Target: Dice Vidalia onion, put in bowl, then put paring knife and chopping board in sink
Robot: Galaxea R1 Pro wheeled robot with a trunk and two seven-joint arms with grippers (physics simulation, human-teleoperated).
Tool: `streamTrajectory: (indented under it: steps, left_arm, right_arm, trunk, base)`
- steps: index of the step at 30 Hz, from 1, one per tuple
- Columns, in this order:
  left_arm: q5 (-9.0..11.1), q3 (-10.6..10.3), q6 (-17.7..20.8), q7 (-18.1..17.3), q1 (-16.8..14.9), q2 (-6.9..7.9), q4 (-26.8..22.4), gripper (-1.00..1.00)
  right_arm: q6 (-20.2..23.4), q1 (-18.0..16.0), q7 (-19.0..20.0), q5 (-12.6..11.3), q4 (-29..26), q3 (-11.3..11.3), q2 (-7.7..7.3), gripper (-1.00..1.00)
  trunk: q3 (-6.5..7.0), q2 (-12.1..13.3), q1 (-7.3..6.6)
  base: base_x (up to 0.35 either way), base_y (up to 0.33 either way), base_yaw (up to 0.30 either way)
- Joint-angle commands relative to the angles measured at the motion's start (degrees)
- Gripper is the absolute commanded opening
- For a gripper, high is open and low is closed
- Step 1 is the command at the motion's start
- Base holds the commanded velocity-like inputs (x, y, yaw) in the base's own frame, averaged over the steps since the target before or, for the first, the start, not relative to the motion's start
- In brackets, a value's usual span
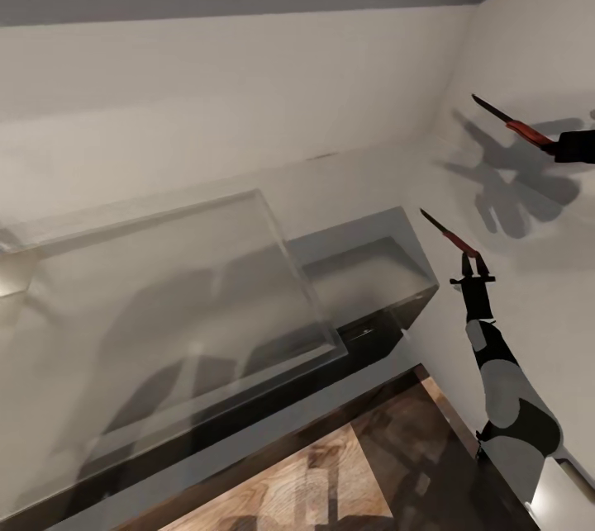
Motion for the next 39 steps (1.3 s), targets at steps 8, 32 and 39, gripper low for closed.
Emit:
streamTrajectory:
  steps: [8, 32, 39]
  left_arm:
    - [0.02, -0.02, -0.1, 0.02, 0.03, 0.01, -0.07, 1.0]
    - [0.02, -0.02, -0.1, 0.02, 0.03, 0.01, -0.09, 1.0]
    - [0.02, -0.02, -0.1, 0.02, 0.03, 0.01, -0.07, 1.0]
  right_arm:
    - [0.14, -0.04, 0.55, 0.58, -0.04, -0.1, 0.04, -1.0]
    - [0.11, -0.04, 0.56, 0.58, -0.04, -0.1, 0.09, -1.0]
    - [-0.02, -0.04, 0.56, 0.58, -0.04, -0.1, 0.09, -1.0]
  trunk:
    - [-0.03, -0.02, 0.0]
    - [-0.03, -0.02, 0.0]
    - [-0.03, -0.02, 0.0]
  base:
    - [0.0, 0.0, 0.0]
    - [-0.111, 0.031, 0.0]
    - [-0.312, 0.124, 0.0]
